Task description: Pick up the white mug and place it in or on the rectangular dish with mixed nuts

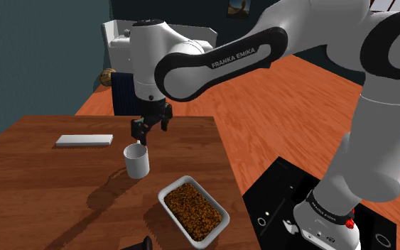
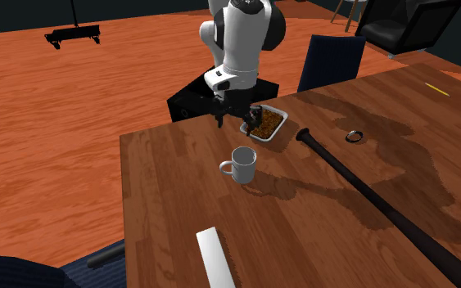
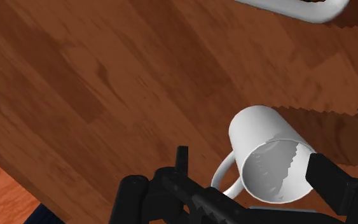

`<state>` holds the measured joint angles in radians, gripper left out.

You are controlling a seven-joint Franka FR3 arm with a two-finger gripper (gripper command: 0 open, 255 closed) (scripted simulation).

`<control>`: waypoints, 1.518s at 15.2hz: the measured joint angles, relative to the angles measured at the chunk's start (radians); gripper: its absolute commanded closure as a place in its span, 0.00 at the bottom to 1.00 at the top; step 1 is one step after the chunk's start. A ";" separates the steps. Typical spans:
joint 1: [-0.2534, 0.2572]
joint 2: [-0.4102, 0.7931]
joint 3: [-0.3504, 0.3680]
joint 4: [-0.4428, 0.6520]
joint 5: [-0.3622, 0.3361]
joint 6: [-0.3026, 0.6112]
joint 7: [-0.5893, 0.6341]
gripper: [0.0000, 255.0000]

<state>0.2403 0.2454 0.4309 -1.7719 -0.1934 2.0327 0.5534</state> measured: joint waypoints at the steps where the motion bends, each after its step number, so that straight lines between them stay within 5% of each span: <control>1: 0.015 0.035 0.003 0.035 -0.013 -0.006 0.014 0.00; 9: 0.135 0.306 -0.002 0.316 -0.098 -0.051 0.076 0.00; 22: 0.141 0.354 -0.015 0.290 -0.118 0.019 0.087 0.00; 23: 0.141 0.354 -0.015 0.290 -0.118 0.019 0.087 1.00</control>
<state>0.3816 0.5997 0.4162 -1.4815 -0.3116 2.0518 0.6407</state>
